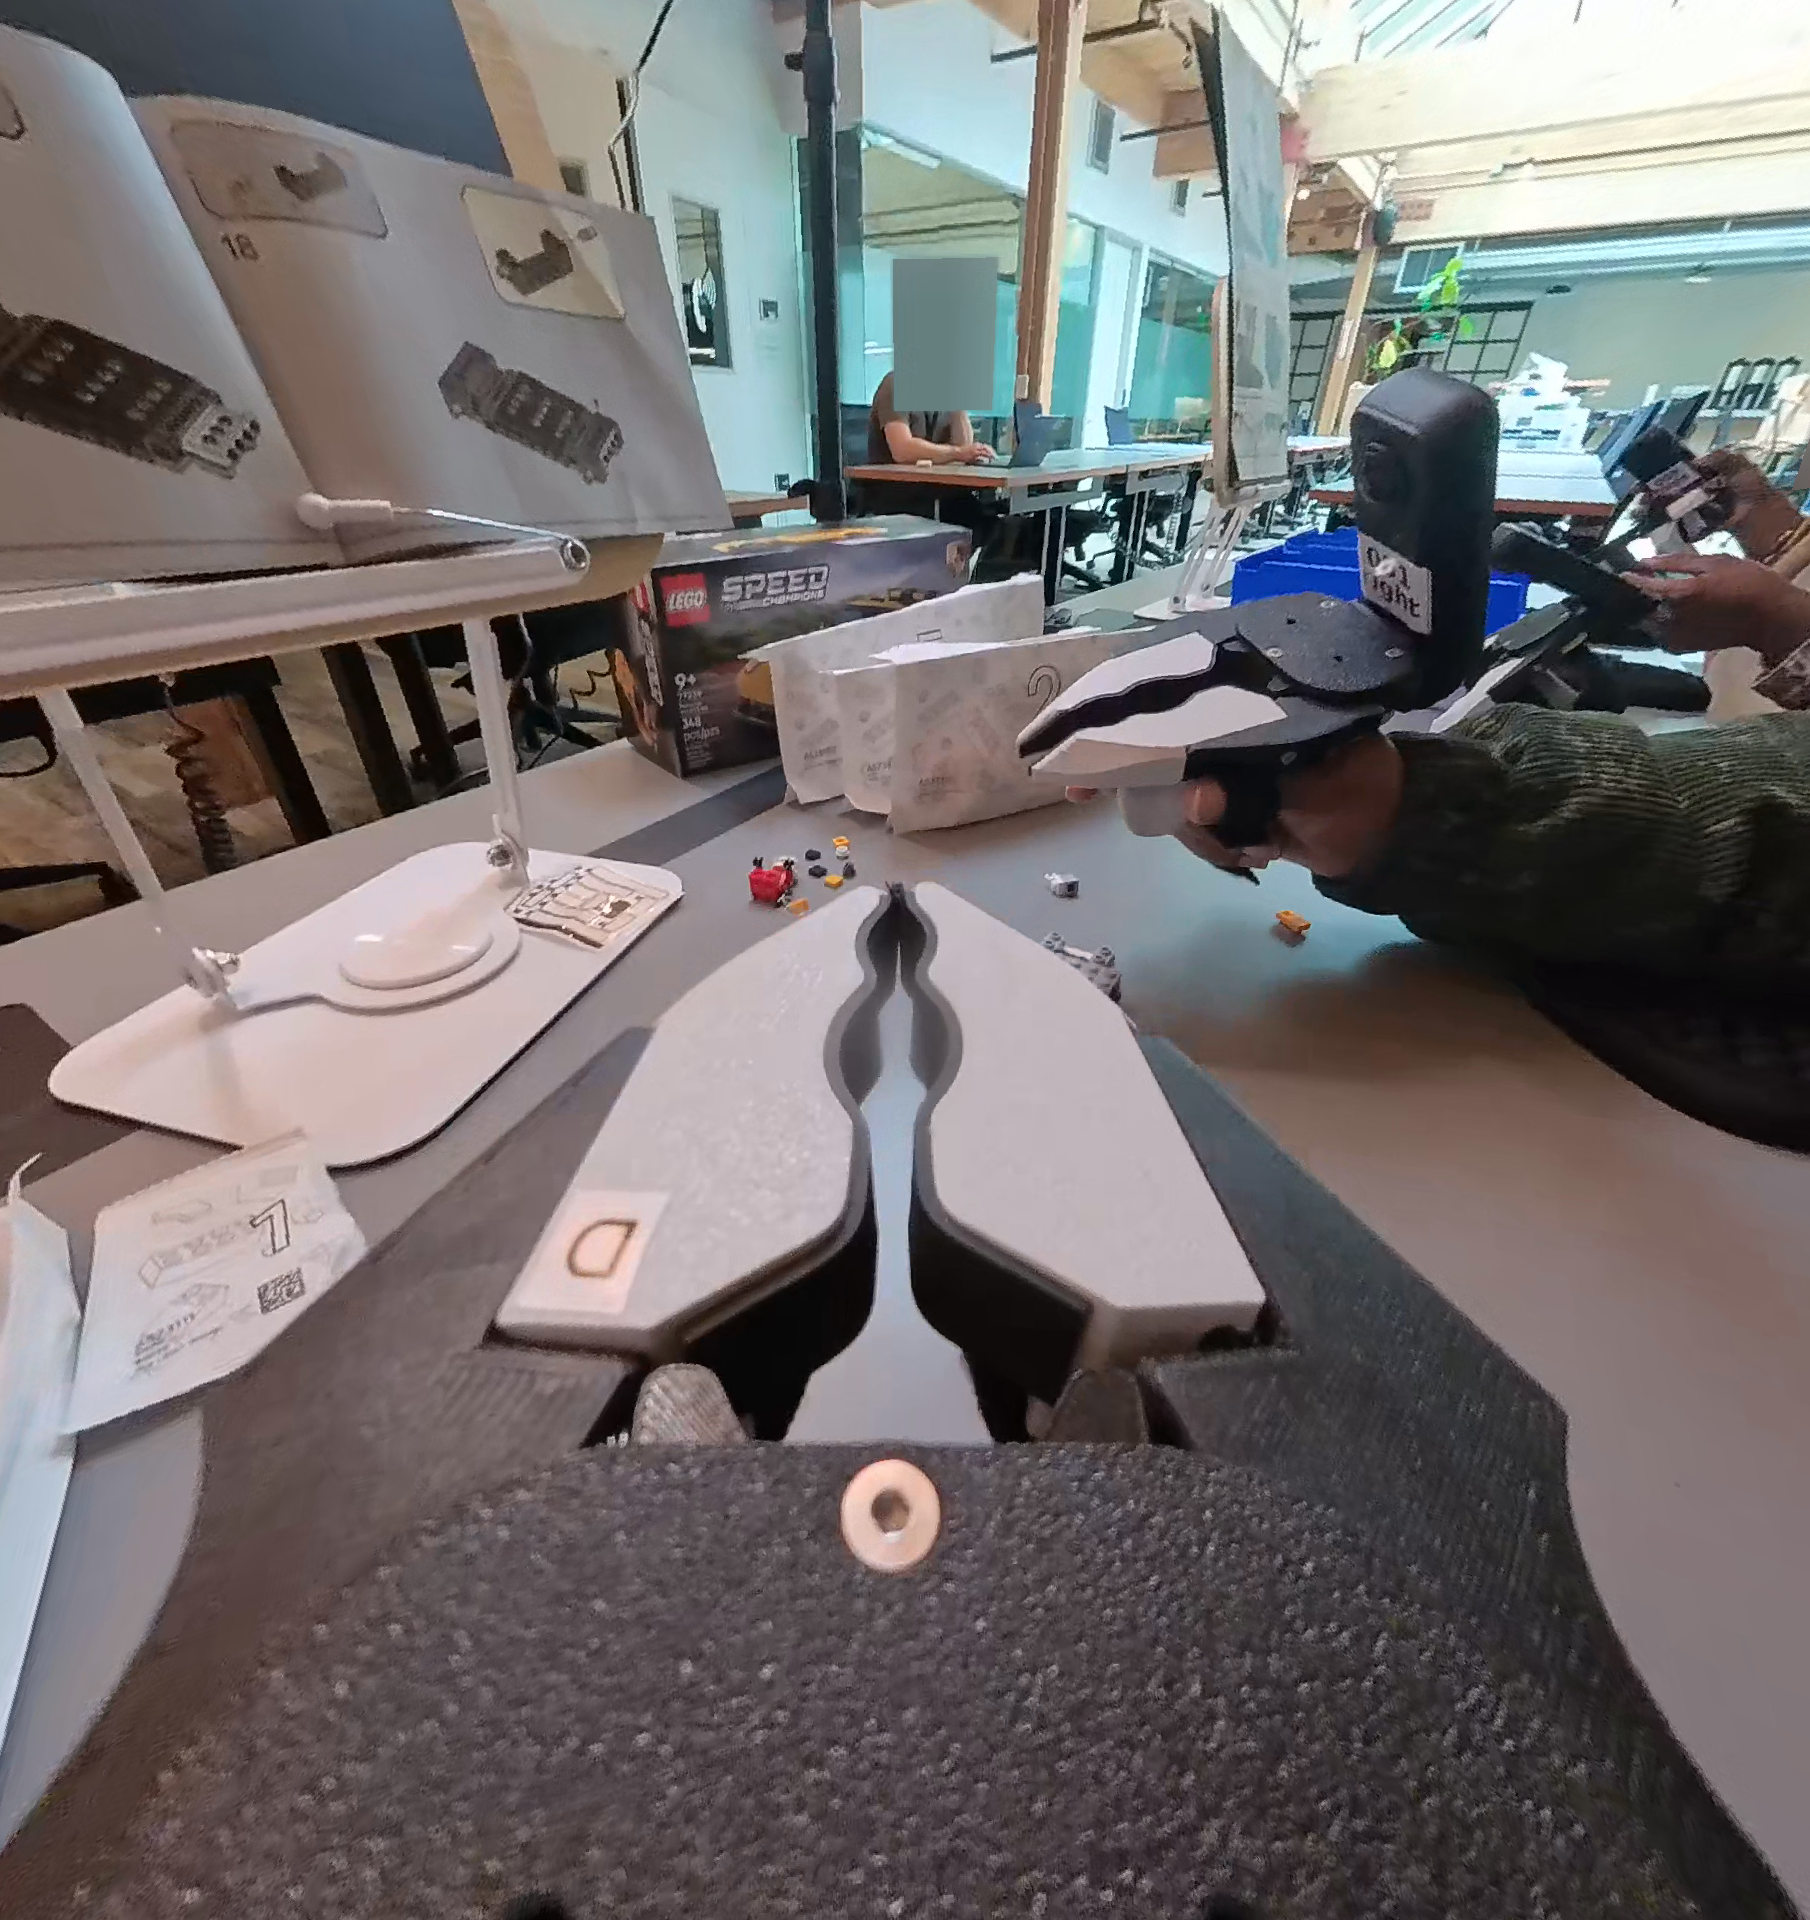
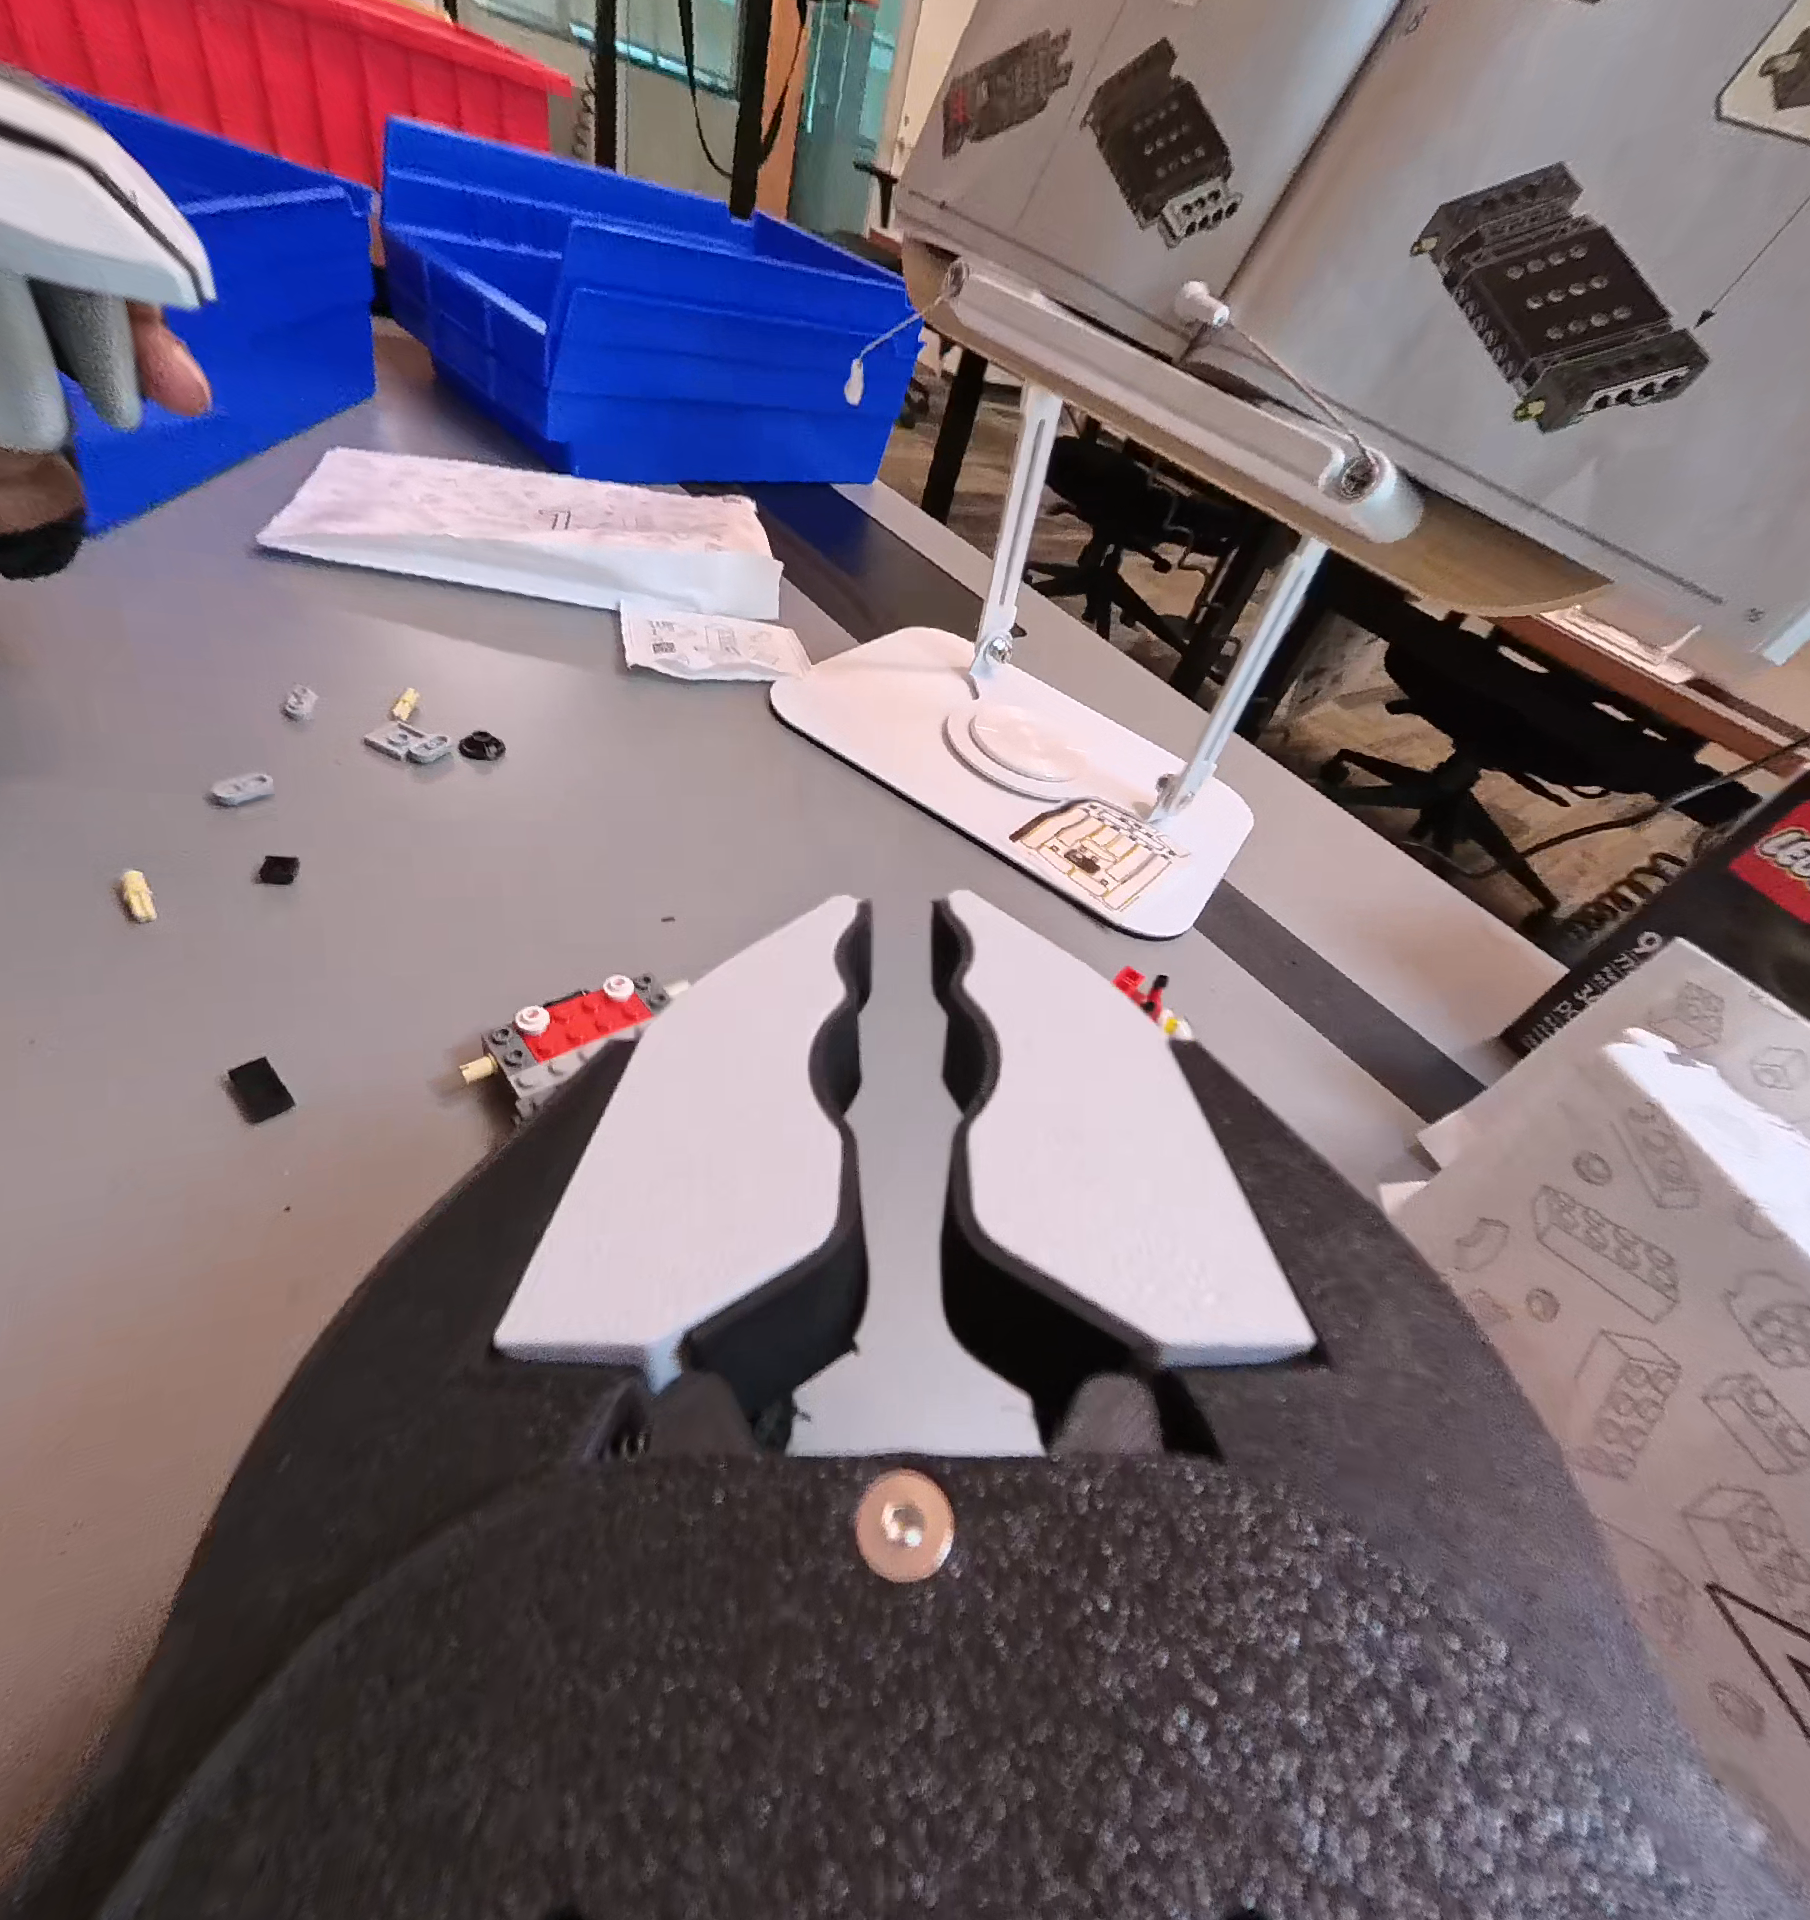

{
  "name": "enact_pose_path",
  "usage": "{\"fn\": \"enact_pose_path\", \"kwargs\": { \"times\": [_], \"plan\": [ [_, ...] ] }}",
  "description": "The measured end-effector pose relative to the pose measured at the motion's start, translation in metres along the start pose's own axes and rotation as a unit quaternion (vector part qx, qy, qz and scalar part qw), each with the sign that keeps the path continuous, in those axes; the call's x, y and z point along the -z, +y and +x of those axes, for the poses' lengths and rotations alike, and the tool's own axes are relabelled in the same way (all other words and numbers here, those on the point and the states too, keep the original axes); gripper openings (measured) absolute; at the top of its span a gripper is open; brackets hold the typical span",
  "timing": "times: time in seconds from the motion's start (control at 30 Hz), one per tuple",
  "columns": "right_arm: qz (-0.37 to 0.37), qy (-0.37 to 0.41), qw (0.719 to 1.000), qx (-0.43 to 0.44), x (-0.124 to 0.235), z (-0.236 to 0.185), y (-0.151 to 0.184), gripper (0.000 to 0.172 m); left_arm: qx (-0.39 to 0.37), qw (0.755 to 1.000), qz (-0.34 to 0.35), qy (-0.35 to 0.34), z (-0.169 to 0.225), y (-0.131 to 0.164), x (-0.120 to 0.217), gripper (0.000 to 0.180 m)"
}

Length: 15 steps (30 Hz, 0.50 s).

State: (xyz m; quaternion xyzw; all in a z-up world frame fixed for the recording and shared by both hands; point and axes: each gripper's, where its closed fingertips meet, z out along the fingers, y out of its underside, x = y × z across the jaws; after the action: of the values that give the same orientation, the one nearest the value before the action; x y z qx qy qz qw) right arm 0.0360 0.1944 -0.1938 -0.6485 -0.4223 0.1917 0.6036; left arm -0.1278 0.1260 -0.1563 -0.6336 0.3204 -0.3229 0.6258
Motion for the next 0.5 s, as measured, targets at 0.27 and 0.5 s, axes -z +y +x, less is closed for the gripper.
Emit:
{"fn": "enact_pose_path", "kwargs": {
  "times": [0.27,0.5],
  "plan": [
    [-0.071,-0.018,0.996,0.050,-0.013,-0.014,0.015,0.065,-0.005,0.999,-0.033,0.000,-0.001,0.012,-0.004,0.005],
    [-0.044,-0.017,0.997,0.069,-0.007,-0.017,0.006,0.032,-0.021,0.998,-0.063,0.000,0.002,0.023,-0.006,0.000]
  ]
}}
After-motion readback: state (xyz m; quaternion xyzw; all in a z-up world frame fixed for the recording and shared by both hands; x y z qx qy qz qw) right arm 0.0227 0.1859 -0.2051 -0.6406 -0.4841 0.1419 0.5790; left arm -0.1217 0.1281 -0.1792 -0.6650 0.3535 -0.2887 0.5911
